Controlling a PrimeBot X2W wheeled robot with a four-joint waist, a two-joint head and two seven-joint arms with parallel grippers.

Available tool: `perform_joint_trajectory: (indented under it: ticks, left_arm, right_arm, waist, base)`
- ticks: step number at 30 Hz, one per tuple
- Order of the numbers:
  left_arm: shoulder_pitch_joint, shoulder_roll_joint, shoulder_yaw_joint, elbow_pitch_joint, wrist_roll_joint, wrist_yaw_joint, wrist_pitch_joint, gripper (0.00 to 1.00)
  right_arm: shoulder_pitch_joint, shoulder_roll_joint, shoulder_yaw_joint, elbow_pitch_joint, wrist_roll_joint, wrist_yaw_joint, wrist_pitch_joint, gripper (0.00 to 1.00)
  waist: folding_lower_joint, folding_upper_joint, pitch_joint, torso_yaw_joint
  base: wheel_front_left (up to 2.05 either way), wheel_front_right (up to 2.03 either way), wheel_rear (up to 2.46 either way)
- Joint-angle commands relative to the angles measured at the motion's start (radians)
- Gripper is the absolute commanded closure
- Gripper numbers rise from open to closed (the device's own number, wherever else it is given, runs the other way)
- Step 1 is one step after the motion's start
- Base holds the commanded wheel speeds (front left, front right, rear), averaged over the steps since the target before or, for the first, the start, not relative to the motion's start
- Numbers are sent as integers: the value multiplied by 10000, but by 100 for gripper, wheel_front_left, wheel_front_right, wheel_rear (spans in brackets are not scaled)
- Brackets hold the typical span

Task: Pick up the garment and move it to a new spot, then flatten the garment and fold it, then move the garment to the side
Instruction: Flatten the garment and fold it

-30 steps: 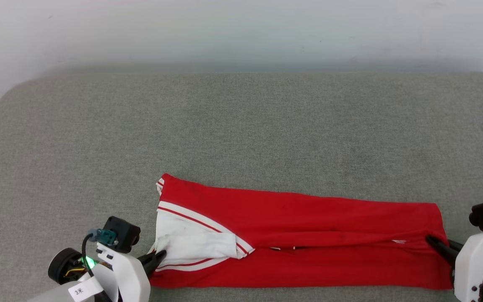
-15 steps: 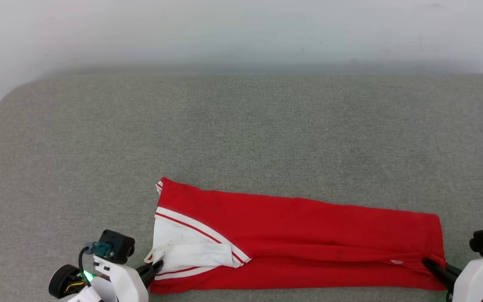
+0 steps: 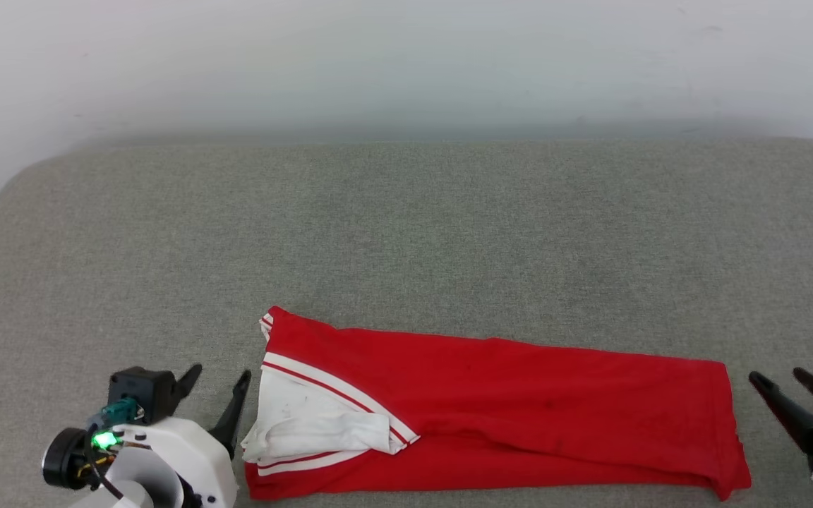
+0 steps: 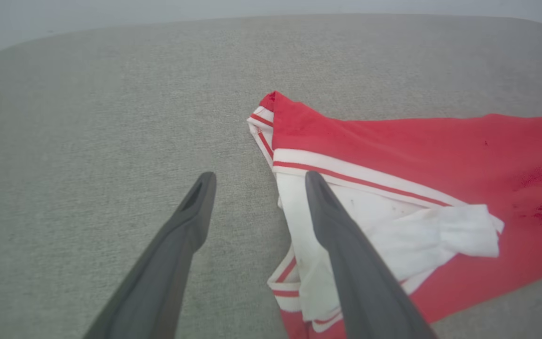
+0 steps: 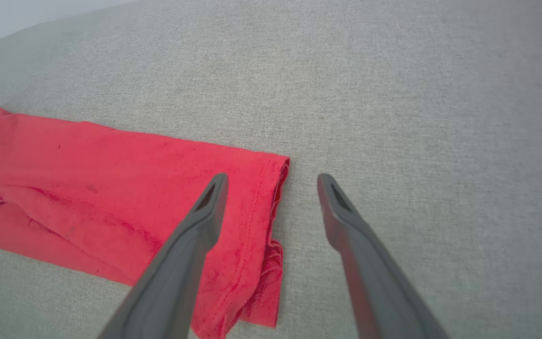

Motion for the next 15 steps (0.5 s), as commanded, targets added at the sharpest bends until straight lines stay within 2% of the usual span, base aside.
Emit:
perform_joint_trajectory:
  ticks: [1, 3, 4, 8, 11, 15]
  left_arm:
    - [382, -128, 853, -333, 660, 419, -65, 0]
    - [907, -301, 1742, -637, 1431, 761, -70, 0]
    - [907, -301, 1742, -637, 1431, 761, -70, 0]
    - [1792, -849, 3513, -1209, 3005, 1149, -66, 0]
    - [2499, -1396, 4611, -1518, 4080, 1150, -63, 0]
    - [3073, -2204, 5848, -1749, 5315, 907, -60, 0]
  right_arm:
    - [-206, -290, -255, -131, 129, -9, 226, 0]
    - [-199, -478, -345, -178, 379, -9, 660, 0]
    - [-199, -478, -345, -178, 379, -9, 660, 0]
    - [-362, -921, -266, -110, 960, -9, 1790, 0]
    - [-537, -982, -136, 28, 1320, -9, 2479, 0]
    - [-764, -772, 102, 269, 1558, -9, 2972, 0]
  waist:
    - [0, -1, 19, 29]
    - [0, -1, 69, 62]
    - [0, -1, 69, 62]
    - [0, -1, 207, 162]
    - [0, -1, 342, 255]
    - [0, -1, 520, 407]
  base:
    - [0, 0, 0]
    - [0, 0, 0]
    - [0, 0, 0]
    - [0, 0, 0]
    - [0, 0, 0]
    - [0, 0, 0]
